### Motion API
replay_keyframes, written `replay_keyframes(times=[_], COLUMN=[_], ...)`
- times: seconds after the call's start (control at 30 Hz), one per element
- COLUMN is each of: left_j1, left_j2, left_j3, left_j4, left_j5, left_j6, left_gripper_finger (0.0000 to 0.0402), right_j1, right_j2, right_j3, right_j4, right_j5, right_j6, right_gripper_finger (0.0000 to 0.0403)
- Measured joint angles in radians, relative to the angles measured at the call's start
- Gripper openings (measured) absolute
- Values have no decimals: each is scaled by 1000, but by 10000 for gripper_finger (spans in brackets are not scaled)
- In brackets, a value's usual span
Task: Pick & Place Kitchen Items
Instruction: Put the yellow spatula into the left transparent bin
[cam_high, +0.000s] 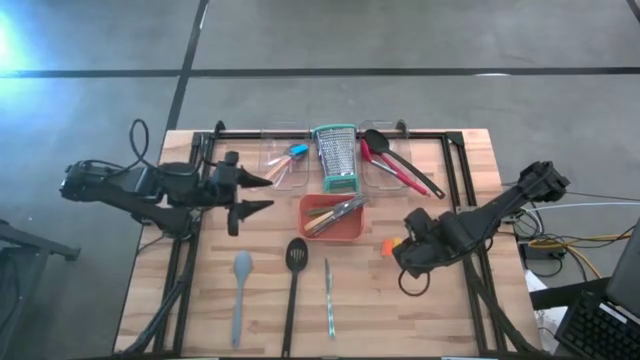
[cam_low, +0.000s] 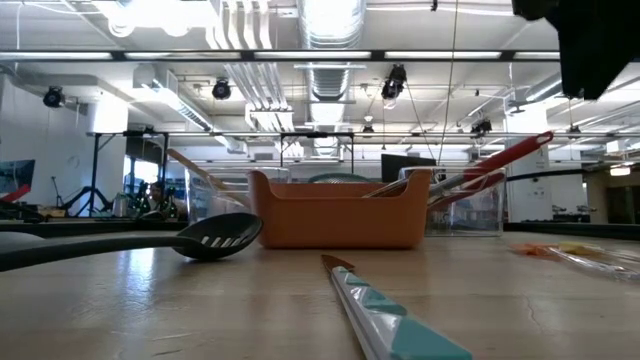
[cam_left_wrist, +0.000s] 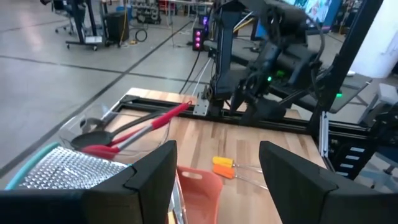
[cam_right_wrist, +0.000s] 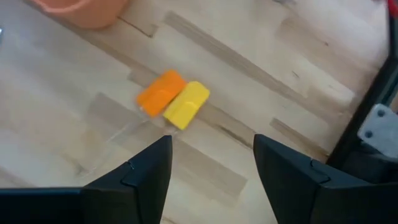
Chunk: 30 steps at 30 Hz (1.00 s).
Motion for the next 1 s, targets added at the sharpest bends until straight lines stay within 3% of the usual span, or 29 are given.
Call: replay_keyframes(times=[0.1,0.37,0.77,1.0], left_j1=[0,0,0,1], left_j2=[-2,7,7,7], left_j3=[-1,-2,-2,-2], left_j4=[0,-2,10,13], left_j5=[0,1,1,1], left_j6=[6,2,-26,-29], left_gripper_finger=[234,234,234,234], right_j1=[-11,-120,-221,-223], right_j2=[-10,-7,-7,-7], right_j3=[-58,-247,-419,-487], right_j4=[130,413,581,654], right_j5=[-7,-146,-210,-212], right_j6=[-24,-160,-261,-278], right_gripper_finger=[221,221,221,221])
